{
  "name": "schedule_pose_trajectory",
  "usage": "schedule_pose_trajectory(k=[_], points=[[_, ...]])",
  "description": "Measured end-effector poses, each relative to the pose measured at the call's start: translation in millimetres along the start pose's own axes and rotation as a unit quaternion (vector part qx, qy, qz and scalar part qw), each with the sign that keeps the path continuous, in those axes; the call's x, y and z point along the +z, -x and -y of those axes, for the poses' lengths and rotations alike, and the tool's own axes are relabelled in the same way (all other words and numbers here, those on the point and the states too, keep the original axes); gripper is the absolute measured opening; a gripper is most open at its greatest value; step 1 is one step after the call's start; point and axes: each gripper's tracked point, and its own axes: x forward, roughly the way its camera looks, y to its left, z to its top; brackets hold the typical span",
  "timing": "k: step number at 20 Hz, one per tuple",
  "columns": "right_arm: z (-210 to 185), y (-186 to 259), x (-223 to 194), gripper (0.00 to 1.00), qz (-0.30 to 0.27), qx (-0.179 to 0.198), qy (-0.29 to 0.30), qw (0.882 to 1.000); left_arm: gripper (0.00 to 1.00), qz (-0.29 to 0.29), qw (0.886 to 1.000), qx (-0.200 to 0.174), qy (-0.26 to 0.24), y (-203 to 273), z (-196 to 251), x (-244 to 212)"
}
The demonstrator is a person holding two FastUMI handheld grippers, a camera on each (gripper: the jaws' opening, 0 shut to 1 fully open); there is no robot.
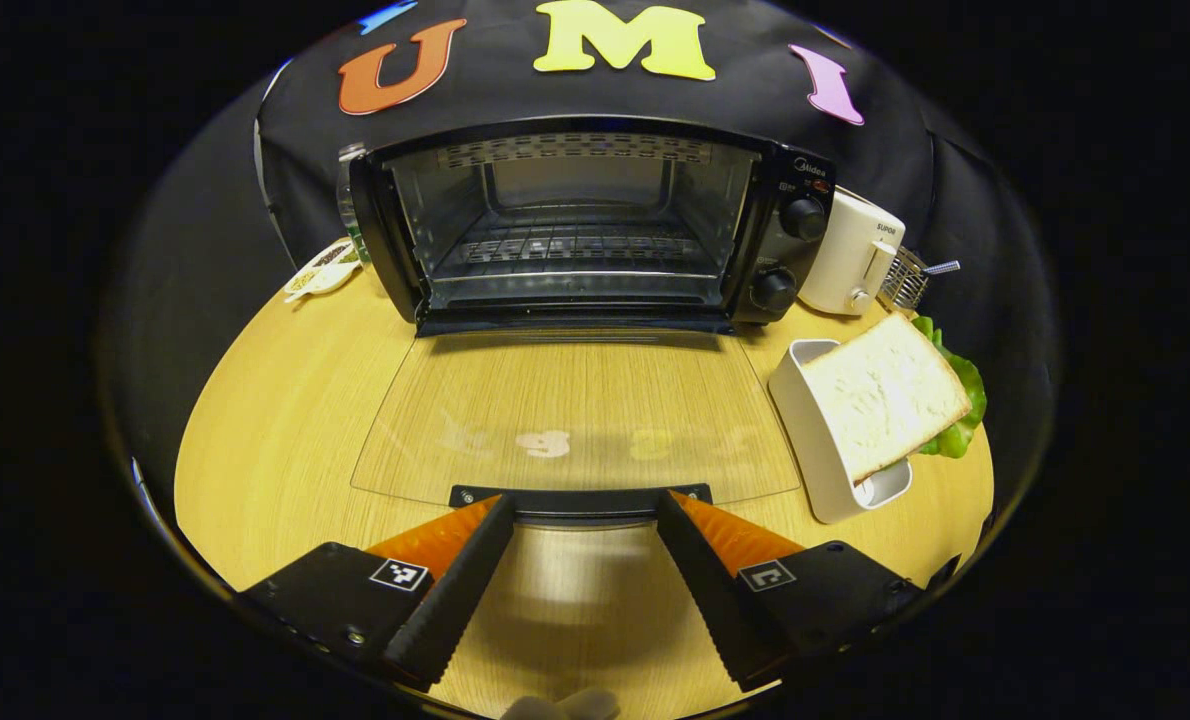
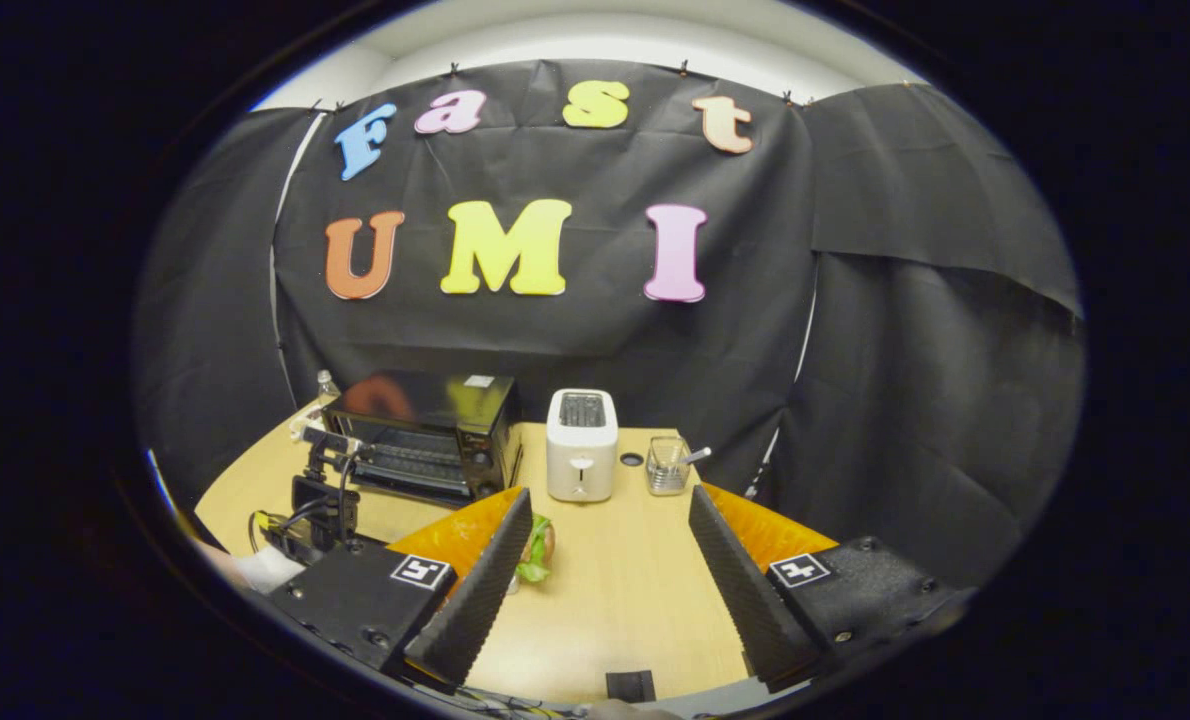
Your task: Open the electric oven with the left hand, put the food in, and close the electric oven.
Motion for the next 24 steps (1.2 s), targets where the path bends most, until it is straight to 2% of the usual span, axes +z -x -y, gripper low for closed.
schedule_pose_trajectory(k=[1,2,5,6,7,8,9,10,11,12,13,16,17,18,20,21,23,24], points=[[0,-6,-3,1.00,-0.005,0.004,-0.002,1.000,0.96,0.006,1.000,-0.001,0.005,4,0,2],[0,-12,-8,0.91,-0.009,0.010,-0.002,1.000,0.96,0.021,1.000,-0.010,0.009,8,2,7],[-3,-39,-30,0.91,-0.032,0.041,-0.004,0.999,0.95,0.068,0.997,-0.024,0.019,38,-1,23],[-5,-49,-41,1.00,-0.042,0.057,-0.010,0.997,0.96,0.082,0.996,-0.026,0.024,52,-4,28],[-9,-61,-51,0.91,-0.050,0.074,-0.021,0.996,0.96,0.102,0.994,-0.022,0.028,70,-8,36],[-13,-72,-63,1.00,-0.059,0.093,-0.032,0.993,0.95,0.121,0.992,-0.021,0.032,88,-13,46],[-19,-83,-74,1.00,-0.069,0.113,-0.042,0.990,0.95,0.140,0.989,-0.013,0.033,108,-20,54],[-24,-97,-89,0.91,-0.085,0.131,-0.053,0.986,0.96,0.158,0.987,-0.009,0.033,128,-26,65],[-30,-110,-101,1.00,-0.097,0.152,-0.064,0.982,0.95,0.176,0.984,-0.003,0.033,149,-29,74],[-38,-122,-115,1.00,-0.111,0.170,-0.075,0.976,0.94,0.194,0.980,0.003,0.031,171,-33,85],[-42,-134,-129,0.91,-0.130,0.185,-0.087,0.970,0.94,0.208,0.978,0.008,0.030,191,-36,93],[-64,-166,-159,0.88,-0.177,0.238,-0.143,0.944,0.94,0.246,0.968,0.024,0.041,247,-40,116],[-74,-176,-163,0.99,-0.187,0.258,-0.164,0.933,0.94,0.256,0.965,0.031,0.047,262,-40,120],[-83,-183,-165,0.87,-0.193,0.274,-0.182,0.924,0.94,0.262,0.963,0.040,0.052,275,-41,125],[-91,-201,-172,0.84,-0.212,0.298,-0.195,0.910,0.94,0.270,0.959,0.063,0.059,298,-43,128],[-96,-208,-172,0.96,-0.218,0.312,-0.203,0.902,0.94,0.272,0.958,0.073,0.060,305,-43,129],[-99,-219,-169,0.90,-0.233,0.326,-0.226,0.888,0.94,0.272,0.955,0.096,0.066,317,-41,129],[-101,-221,-166,0.67,-0.236,0.332,-0.238,0.882,0.94,0.272,0.954,0.107,0.069,321,-41,128]])
